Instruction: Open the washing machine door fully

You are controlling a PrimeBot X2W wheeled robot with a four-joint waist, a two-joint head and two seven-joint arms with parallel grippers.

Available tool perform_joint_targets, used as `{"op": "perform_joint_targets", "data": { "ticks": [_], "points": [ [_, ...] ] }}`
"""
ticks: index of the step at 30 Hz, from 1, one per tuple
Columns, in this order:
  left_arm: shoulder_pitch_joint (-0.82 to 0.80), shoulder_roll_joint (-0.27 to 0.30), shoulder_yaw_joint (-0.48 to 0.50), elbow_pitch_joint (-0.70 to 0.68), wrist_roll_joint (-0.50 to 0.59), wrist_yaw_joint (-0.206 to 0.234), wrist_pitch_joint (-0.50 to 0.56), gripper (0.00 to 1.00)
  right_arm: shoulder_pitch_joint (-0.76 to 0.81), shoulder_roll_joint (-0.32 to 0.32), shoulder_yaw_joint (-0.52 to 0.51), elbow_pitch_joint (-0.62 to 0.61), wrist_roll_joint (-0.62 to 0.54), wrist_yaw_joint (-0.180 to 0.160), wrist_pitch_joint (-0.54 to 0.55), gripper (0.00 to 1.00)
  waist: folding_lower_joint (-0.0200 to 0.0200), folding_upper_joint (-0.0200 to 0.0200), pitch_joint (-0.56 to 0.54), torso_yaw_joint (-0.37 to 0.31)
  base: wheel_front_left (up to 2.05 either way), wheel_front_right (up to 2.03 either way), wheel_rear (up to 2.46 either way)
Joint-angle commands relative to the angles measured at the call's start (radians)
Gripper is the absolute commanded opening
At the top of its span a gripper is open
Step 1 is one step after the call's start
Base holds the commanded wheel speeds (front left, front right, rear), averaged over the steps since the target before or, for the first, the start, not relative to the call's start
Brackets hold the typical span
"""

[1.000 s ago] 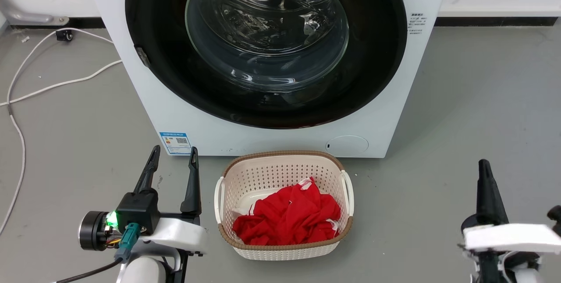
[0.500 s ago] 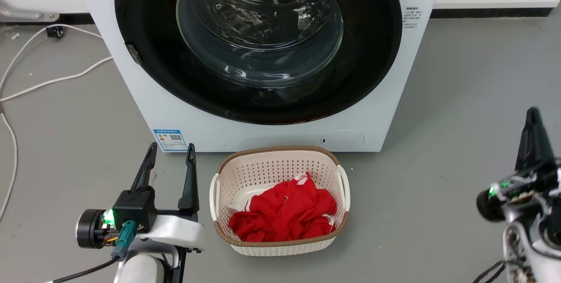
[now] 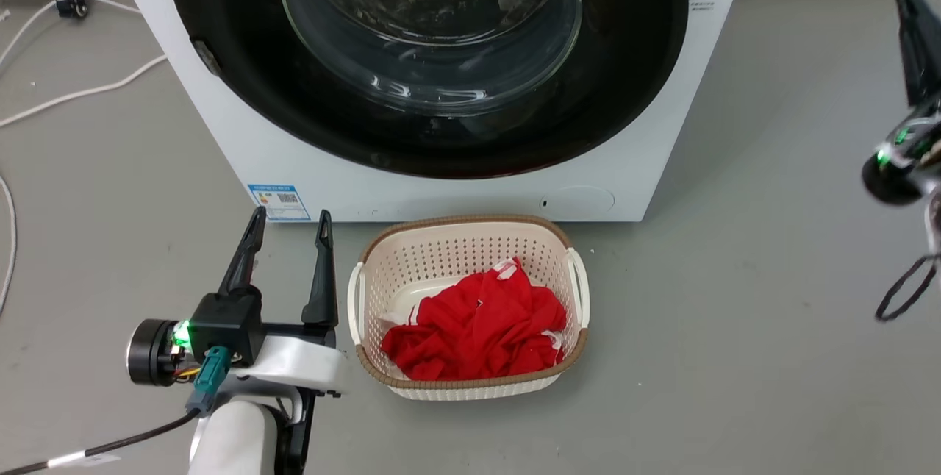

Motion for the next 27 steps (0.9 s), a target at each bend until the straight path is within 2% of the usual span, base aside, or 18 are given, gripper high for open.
{"op": "perform_joint_targets", "data": {
  "ticks": [1,6,8,11,17,27],
  "points": [
    [-0.024,0.000,-0.006,-0.011,0.001,-0.002,-0.003,1.00,-0.127,-0.047,0.071,0.095,-0.030,0.000,0.034,0.00,-0.0001,0.0000,0.037,0.013,0.00,0.00,0.00],
    [-0.053,0.000,-0.009,-0.027,-0.004,-0.006,-0.003,1.00,-0.319,-0.088,0.179,0.233,-0.079,0.000,0.091,0.00,-0.0001,0.0000,0.094,0.027,0.00,0.00,0.00],
    [-0.076,-0.001,-0.013,-0.039,-0.006,-0.007,-0.003,1.00,-0.450,-0.086,0.257,0.325,-0.124,0.000,0.144,0.00,-0.0001,0.0000,0.136,0.034,0.00,0.00,0.00],
    [-0.090,-0.001,-0.015,-0.048,-0.012,-0.008,-0.003,1.00,-0.534,-0.073,0.313,0.396,-0.164,0.000,0.179,0.00,-0.0001,0.0000,0.160,0.040,0.00,0.00,0.00],
    [-0.113,-0.002,-0.025,-0.065,-0.015,-0.014,-0.003,1.00,-0.664,-0.037,0.393,0.500,-0.226,0.000,0.242,0.00,-0.0001,0.0000,0.204,0.055,0.00,0.00,0.00],
    [-0.149,-0.003,-0.055,-0.086,-0.026,-0.009,-0.003,1.00,-0.761,-0.019,0.451,0.558,-0.283,0.000,0.292,0.00,-0.0001,0.0000,0.269,0.088,0.00,0.00,0.00]
  ]
}}
